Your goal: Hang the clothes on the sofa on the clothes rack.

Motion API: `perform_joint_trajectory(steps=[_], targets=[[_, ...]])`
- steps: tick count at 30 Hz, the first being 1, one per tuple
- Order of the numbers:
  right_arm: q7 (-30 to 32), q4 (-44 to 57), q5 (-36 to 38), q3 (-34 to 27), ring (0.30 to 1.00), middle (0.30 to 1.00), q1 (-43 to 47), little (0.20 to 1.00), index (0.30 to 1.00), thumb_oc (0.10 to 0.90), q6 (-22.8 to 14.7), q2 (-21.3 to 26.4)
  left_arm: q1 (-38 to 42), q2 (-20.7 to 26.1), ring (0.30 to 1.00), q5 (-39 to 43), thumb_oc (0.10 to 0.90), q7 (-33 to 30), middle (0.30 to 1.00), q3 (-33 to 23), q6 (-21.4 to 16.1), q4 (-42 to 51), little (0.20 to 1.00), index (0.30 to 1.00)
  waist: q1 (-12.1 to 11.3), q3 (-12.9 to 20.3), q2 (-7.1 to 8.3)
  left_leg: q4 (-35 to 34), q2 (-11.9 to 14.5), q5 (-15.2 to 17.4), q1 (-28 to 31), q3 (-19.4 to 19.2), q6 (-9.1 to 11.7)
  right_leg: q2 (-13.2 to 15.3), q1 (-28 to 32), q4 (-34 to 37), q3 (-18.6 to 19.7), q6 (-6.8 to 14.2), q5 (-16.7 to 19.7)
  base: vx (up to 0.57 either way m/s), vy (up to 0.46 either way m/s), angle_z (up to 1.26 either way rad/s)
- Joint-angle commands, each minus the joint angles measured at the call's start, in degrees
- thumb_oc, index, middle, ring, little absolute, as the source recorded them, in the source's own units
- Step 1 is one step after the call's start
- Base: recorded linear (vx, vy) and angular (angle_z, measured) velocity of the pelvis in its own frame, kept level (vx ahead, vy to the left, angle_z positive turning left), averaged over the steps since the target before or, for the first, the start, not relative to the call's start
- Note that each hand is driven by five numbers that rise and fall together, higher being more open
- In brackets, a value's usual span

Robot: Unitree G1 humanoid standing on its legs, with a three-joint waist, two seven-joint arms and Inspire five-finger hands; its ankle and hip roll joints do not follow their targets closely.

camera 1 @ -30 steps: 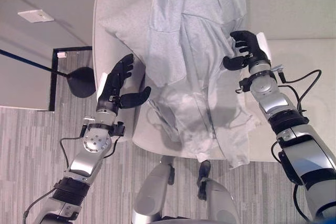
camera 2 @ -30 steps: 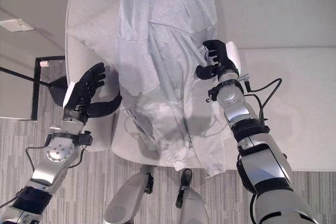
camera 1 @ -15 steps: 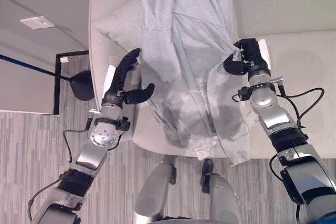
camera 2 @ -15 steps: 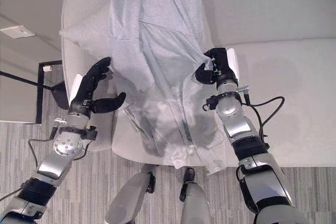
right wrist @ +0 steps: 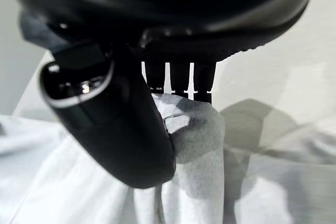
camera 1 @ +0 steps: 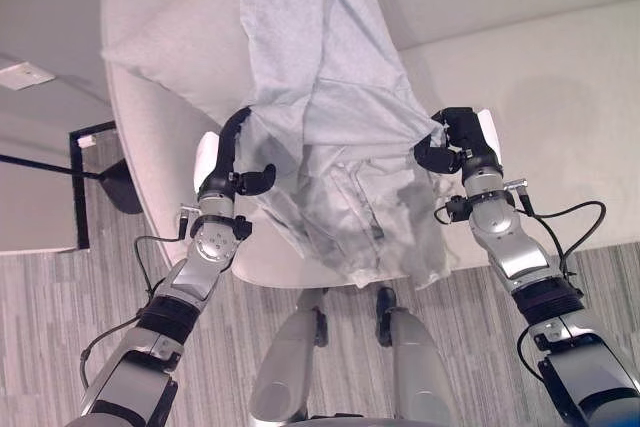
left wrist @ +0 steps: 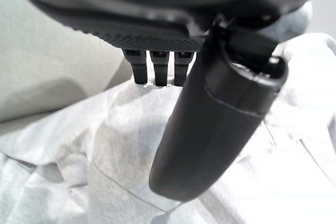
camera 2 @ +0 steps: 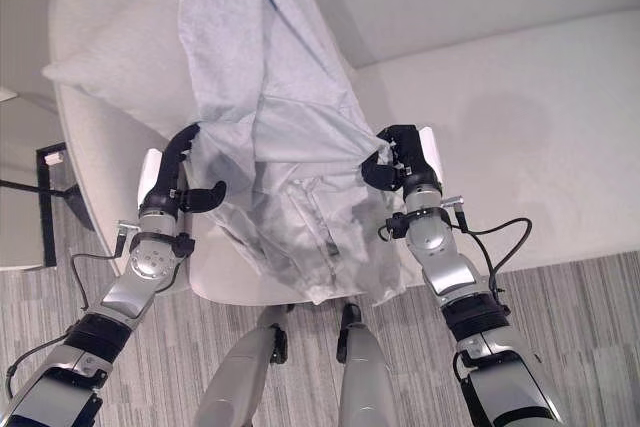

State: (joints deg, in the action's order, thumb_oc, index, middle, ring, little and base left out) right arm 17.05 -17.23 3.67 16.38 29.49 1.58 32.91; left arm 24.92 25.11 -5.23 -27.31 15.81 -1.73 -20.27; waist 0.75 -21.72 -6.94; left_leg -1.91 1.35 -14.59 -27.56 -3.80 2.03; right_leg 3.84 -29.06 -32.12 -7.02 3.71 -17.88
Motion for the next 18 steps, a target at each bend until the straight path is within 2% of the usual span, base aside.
perform_joint_trajectory(steps=[1,8,18], targets=[[3.17,8.13,1.79,-3.29,0.300,0.300,4.74,0.300,0.300,0.400,-7.04,-1.84,10.48,1.81,0.900,-4.46,0.800,-4.06,0.900,-3.51,-1.88,-0.53,0.900,0.900,1.28,-2.82,5.71,-3.09,2.79,9.45,11.20,-2.48,5.69,9.28,12.74,37.12,2.34,9.26,26.15,0.00,-0.025,-0.06],[3.61,9.81,2.04,-4.14,0.300,0.300,3.27,0.300,0.300,0.400,-7.74,-2.39,12.27,3.10,0.900,-5.12,0.800,-4.85,0.900,-3.38,-1.20,-2.39,0.900,0.900,2.54,-3.30,5.82,-3.09,3.09,9.34,10.82,-3.07,5.74,8.95,11.69,37.12,3.11,9.32,26.42,0.00,-0.015,-0.07],[3.38,13.65,1.65,-4.38,0.300,0.300,-0.32,0.300,0.300,0.400,-8.79,-3.68,17.13,1.92,0.900,-7.07,0.800,-2.64,0.900,1.95,0.14,-6.95,0.900,0.900,4.52,-4.35,5.65,-3.09,3.20,9.35,10.17,-3.52,5.67,8.80,10.46,37.12,3.98,9.39,26.73,0.00,-0.005,-0.03]])
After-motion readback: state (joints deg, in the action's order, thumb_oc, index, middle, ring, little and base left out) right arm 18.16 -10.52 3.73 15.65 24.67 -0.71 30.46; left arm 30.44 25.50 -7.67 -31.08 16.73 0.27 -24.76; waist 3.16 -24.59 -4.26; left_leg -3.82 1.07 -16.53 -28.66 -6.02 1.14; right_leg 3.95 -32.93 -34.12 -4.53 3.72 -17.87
